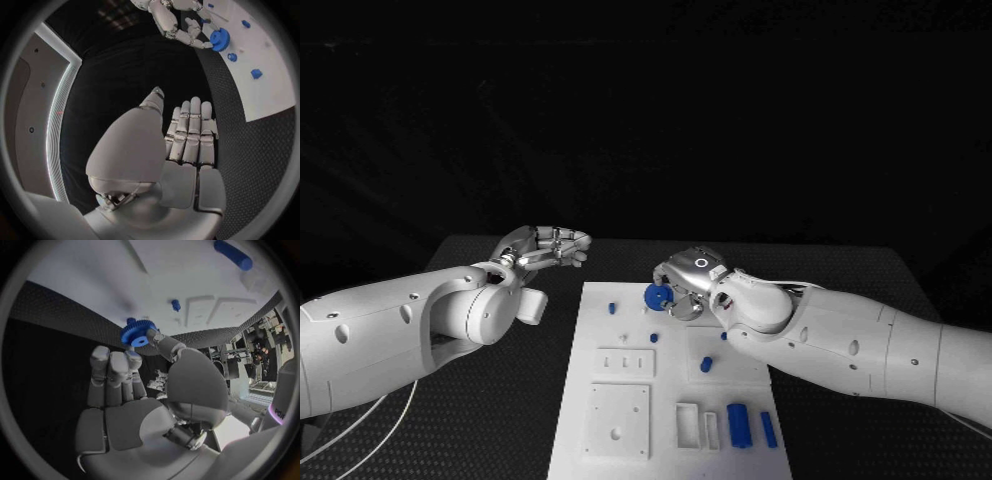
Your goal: Assemble the parts on the task board
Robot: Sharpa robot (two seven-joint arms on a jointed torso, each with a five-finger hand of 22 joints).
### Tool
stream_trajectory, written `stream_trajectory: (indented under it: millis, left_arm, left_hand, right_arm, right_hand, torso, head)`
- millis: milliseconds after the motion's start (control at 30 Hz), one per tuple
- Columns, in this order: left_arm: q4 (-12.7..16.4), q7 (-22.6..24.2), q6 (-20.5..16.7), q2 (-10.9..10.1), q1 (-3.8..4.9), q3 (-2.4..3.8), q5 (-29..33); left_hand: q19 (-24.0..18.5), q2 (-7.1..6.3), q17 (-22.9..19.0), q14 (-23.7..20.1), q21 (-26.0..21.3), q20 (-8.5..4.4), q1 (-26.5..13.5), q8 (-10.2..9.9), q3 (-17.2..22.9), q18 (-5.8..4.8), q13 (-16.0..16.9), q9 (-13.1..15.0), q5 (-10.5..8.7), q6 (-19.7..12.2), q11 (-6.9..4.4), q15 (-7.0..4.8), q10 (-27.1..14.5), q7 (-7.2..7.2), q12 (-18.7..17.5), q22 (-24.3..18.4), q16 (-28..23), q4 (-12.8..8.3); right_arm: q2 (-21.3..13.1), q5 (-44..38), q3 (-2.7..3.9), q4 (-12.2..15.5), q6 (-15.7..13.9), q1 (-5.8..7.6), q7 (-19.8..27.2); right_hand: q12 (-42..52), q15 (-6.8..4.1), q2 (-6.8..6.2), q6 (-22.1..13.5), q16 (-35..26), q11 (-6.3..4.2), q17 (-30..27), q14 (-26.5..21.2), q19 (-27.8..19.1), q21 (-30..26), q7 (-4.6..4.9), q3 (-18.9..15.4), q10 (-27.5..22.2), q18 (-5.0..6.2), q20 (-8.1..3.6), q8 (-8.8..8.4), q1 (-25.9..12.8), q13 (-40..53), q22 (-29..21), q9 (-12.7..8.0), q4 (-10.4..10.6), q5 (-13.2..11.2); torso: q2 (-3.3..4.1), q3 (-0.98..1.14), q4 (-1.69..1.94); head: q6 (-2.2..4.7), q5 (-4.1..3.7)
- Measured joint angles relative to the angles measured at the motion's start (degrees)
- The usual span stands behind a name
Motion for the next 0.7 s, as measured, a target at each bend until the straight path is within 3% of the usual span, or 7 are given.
stream_trajectory:
  millis: [200, 700]
  left_arm:
    - [-0.11, 0.01, 0.00, 0.12, 0.00, 0.00, 0.00]
    - [-0.33, 0.02, 0.02, 0.49, 0.00, 0.00, 0.00]
  left_hand:
    - [0.00, 0.00, 0.05, 0.00, 0.00, 0.00, 0.00, 0.00, 0.00, -0.02, 0.00, -0.05, 0.00, 0.00, 0.00, 0.00, 0.00, 0.00, 0.00, 0.00, 0.00, 0.00]
    - [0.00, 0.00, 0.04, 0.00, 0.00, 0.00, 0.00, 0.00, 0.00, -0.13, 0.00, -0.04, 0.00, 0.00, 0.00, 0.00, 0.00, 0.00, 0.00, -0.01, 0.00, 0.00]
  right_arm:
    - [1.70, -1.22, -0.84, -1.06, -0.03, -0.38, -0.99]
    - [3.90, -2.23, -1.33, -2.62, 0.02, -1.49, -1.74]
  right_hand:
    - [0.00, -0.05, 0.00, 0.19, 0.00, 0.07, 0.00, -0.05, -0.01, 0.00, -0.18, 0.00, 0.08, 0.03, 0.01, -0.01, 0.00, 0.00, 0.00, 0.02, 0.00, 0.00]
    - [0.00, -0.14, 0.00, 0.20, 0.00, 0.08, -0.05, -0.15, -0.02, 0.00, -0.20, 0.00, 0.09, 0.05, 0.03, -0.18, 0.00, -0.05, -0.01, 0.06, 0.00, -0.01]
  torso:
    - [0.03, -0.01, 0.15]
    - [0.04, -0.02, 0.10]
  head:
    - [0.04, 0.10]
    - [-0.27, 0.64]
